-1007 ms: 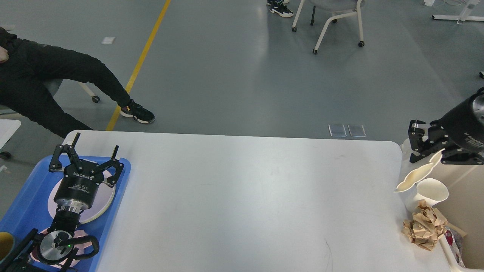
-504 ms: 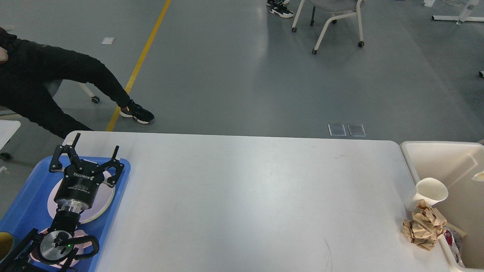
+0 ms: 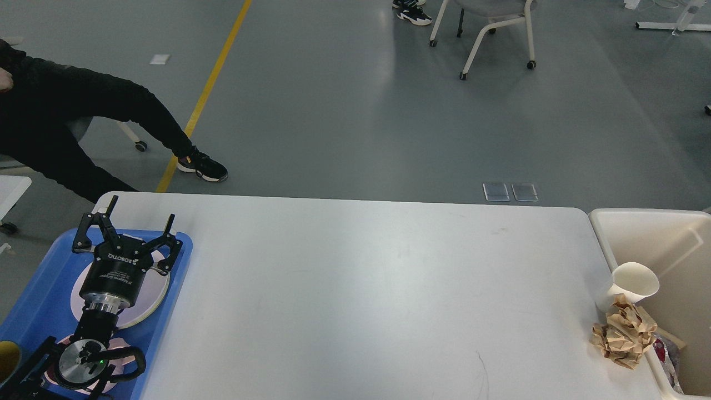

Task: Tidy desktop
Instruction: 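Carry the paper cup into the bin and release it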

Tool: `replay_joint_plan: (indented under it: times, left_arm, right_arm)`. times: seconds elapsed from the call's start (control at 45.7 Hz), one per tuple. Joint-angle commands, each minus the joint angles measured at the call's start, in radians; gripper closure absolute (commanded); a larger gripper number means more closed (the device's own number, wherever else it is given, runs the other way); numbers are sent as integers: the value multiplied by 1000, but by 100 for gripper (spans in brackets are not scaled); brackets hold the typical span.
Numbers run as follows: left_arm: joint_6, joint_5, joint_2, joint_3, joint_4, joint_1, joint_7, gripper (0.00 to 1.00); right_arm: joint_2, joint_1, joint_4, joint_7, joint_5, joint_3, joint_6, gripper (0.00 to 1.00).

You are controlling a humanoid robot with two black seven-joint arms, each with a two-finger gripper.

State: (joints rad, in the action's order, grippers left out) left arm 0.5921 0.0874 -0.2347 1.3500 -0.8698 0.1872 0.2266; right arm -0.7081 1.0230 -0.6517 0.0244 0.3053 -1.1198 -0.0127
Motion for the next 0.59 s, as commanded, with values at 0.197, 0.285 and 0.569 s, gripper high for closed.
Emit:
replay_joint_plan:
  times: [0.197,0.285,0.569]
  left_arm:
    - [0,0,-2,0,0,0,-1,4]
    - [0,0,0,0,0,0,-1,4]
    - [0,0,0,1,0,0,-1,4]
  right_arm:
    - [277,-532,593,9,-2,248,-20,100]
    - [305,-558,619,12,-2,267,-20,100]
    - [322,-561,619,16,-3,273,-20,100]
